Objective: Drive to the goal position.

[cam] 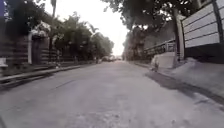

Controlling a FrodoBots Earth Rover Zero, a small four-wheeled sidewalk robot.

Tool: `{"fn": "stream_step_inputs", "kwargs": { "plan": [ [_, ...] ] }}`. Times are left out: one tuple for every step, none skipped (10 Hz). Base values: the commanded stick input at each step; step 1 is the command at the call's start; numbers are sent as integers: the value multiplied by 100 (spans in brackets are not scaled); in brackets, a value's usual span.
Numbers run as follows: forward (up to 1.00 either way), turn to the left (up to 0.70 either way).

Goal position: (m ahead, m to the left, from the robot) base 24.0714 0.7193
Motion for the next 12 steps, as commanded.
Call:
{"fn": "stream_step_inputs", "kwargs": {
  "plan": [
    [100,4],
    [100,4],
    [100,4],
    [100,4],
    [100,4],
    [100,-28],
    [100,-36],
    [100,-36],
    [100,-36],
    [100,-36],
    [100,-36],
    [100,-36]
  ]
}}
